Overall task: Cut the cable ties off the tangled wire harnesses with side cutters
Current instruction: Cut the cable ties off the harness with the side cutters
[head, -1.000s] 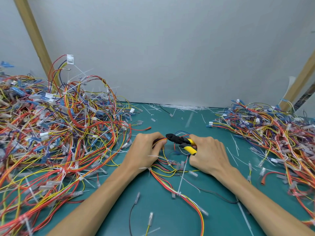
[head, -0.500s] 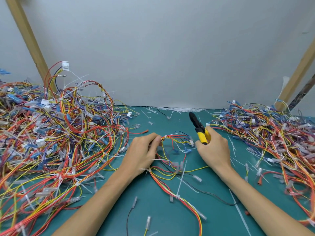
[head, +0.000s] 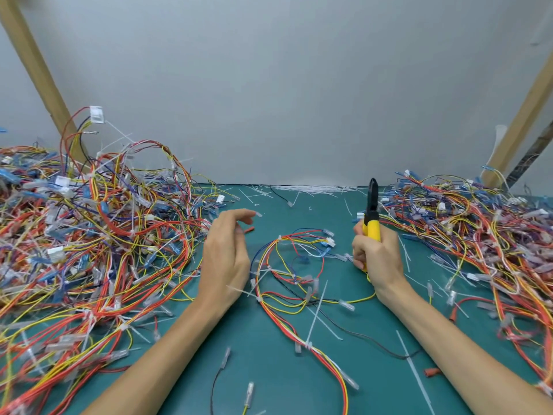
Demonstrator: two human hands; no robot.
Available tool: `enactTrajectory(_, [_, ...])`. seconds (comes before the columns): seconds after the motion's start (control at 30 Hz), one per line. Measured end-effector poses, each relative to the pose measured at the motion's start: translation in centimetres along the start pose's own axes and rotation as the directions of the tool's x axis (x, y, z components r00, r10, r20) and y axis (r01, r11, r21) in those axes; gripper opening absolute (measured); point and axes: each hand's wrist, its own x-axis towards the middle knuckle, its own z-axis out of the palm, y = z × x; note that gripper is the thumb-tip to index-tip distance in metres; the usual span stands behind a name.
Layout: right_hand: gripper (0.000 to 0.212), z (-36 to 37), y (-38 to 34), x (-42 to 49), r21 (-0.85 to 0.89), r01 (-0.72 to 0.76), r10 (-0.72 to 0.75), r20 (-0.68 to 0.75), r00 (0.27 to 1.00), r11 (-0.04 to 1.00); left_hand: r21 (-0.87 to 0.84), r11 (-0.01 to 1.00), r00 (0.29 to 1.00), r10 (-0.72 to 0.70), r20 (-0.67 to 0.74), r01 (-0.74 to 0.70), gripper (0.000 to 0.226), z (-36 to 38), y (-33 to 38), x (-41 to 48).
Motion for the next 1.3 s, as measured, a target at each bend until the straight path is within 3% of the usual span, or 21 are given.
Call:
enactTrajectory(0.1, [0.014, -0.1, 0.1, 0.0, 0.005, 0.003, -0.003, 0.019, 1.0, 1.0, -0.007, 1.0, 0.997, 0.005, -0.076, -0.005, 0.024, -0.2, 0.3, -0.1])
enactTrajectory(0.17, [0.017, -0.2, 0.2, 0.0, 0.023, -0.006, 0.005, 0.026, 1.0, 1.0, -0.029, 1.0, 0.999, 0.001, -0.054, -0.003, 0.018, -0.2, 0.2, -0.1])
enactTrajectory(0.3, [0.018, -0.4, 0.1, 0.0, 0.075, -0.025, 0.021, 0.049, 0.999, 0.997, 0.023, 0.997, 0.987, 0.069, 0.143, -0.073, 0.018, 0.0, -0.2, -0.4])
enactTrajectory(0.43, [0.016, -0.3, 0.2, 0.1, 0.061, -0.023, 0.02, 0.055, 0.998, 0.998, 0.1, 0.991, 0.926, 0.049, 0.375, -0.093, 0.021, 0.3, -0.7, -0.8])
enactTrajectory(0.57, [0.018, -0.2, 0.2, 0.1, 0.055, -0.024, 0.021, 0.052, 0.998, 0.998, 0.266, 0.958, 0.91, -0.017, 0.415, -0.104, 0.013, 0.5, -1.2, -1.2])
enactTrajectory(0.67, [0.017, -0.3, 0.2, 0.0, 0.04, -0.019, 0.017, 0.052, 0.999, 0.999, 0.219, 0.974, 0.891, -0.056, 0.45, -0.049, 0.017, 0.5, -1.0, -0.9])
enactTrajectory(0.87, [0.014, -0.3, 0.2, 0.0, 0.028, -0.023, 0.022, 0.038, 0.999, 0.999, 0.046, 0.998, 0.785, -0.06, 0.616, 0.04, 0.034, -0.8, -1.4, 0.4])
enactTrajectory(1.0, [0.013, -0.2, 0.2, -0.1, 0.023, -0.006, 0.006, 0.027, 1.0, 1.0, -0.03, 0.999, 0.819, -0.018, 0.574, 0.043, 0.04, -0.7, -1.7, 0.1])
enactTrajectory(1.13, [0.016, -0.3, 0.0, -0.3, 0.002, 0.019, -0.019, 0.01, 1.0, 1.0, -0.059, 0.989, 0.881, -0.09, 0.464, 0.132, 0.045, -0.5, -1.7, 0.0])
enactTrajectory(1.3, [0.016, -0.3, 0.0, -0.3, -0.01, 0.035, -0.034, 0.036, 0.999, 0.999, -0.034, 0.967, 0.927, -0.233, 0.294, 0.254, 0.013, -0.9, -1.6, 0.1])
